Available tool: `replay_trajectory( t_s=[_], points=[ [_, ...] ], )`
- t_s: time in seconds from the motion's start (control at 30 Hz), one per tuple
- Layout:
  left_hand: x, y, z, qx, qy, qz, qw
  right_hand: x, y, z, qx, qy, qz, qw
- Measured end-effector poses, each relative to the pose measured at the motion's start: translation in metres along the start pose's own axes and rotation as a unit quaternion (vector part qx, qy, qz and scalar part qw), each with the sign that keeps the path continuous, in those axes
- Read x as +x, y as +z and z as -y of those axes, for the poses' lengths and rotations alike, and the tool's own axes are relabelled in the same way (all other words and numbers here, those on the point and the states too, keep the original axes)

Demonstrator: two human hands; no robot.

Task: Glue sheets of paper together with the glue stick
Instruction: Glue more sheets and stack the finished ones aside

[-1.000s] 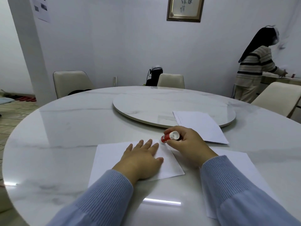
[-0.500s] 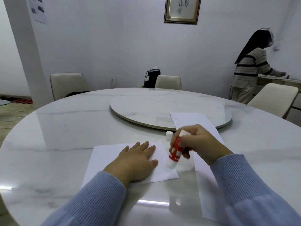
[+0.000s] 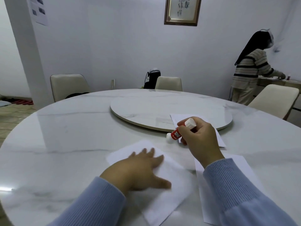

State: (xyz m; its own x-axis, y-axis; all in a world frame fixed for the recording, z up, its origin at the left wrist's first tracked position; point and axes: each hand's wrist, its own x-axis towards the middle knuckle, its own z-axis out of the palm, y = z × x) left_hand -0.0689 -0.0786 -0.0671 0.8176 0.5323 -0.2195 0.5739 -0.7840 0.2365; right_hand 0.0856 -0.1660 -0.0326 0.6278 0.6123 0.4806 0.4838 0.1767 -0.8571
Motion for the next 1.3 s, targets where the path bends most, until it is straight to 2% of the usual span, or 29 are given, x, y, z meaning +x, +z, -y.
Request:
replay_trajectory(
  t_s=[0.07, 0.13, 0.17, 0.3, 0.5, 0.73, 0.93, 1.13, 1.2, 1.27, 1.3],
  points=[
    [0.001, -0.004, 0.001, -0.047, 0.026, -0.035, 0.998, -0.002, 0.003, 0.0, 0.009, -0.009, 0.029, 0.999],
    [0.005, -0.001, 0.002, -0.042, -0.007, -0.112, 0.993, -0.001, 0.005, -0.003, 0.005, -0.008, 0.064, 0.998],
    [0.007, 0.002, 0.001, -0.015, -0.028, -0.124, 0.992, 0.0, 0.006, -0.005, -0.013, -0.006, 0.082, 0.997],
    [0.008, 0.01, -0.003, 0.025, -0.061, -0.068, 0.996, -0.001, 0.012, -0.018, -0.079, 0.009, 0.144, 0.986],
    [0.009, 0.011, -0.003, 0.027, -0.064, -0.066, 0.995, -0.003, 0.022, -0.024, -0.111, 0.006, 0.208, 0.972],
    [0.012, 0.01, -0.002, 0.028, -0.076, -0.066, 0.995, -0.004, 0.015, -0.015, -0.088, 0.048, 0.219, 0.971],
    [0.015, 0.009, 0.005, 0.028, -0.11, -0.076, 0.991, 0.001, -0.003, 0.0, -0.133, 0.047, 0.25, 0.958],
    [0.012, 0.005, 0.01, 0.023, -0.153, -0.081, 0.985, -0.001, -0.014, 0.004, -0.132, 0.098, 0.311, 0.936],
    [0.009, 0.005, 0.01, 0.02, -0.18, -0.095, 0.979, 0.001, -0.019, 0.005, -0.048, 0.091, 0.277, 0.955],
    [0.006, 0.005, 0.01, 0.016, -0.224, -0.116, 0.968, 0.007, -0.025, 0.002, 0.109, 0.065, 0.168, 0.978],
    [0.005, 0.005, 0.008, 0.015, -0.249, -0.127, 0.96, 0.01, -0.027, 0.0, 0.191, 0.065, 0.107, 0.974]
  ],
)
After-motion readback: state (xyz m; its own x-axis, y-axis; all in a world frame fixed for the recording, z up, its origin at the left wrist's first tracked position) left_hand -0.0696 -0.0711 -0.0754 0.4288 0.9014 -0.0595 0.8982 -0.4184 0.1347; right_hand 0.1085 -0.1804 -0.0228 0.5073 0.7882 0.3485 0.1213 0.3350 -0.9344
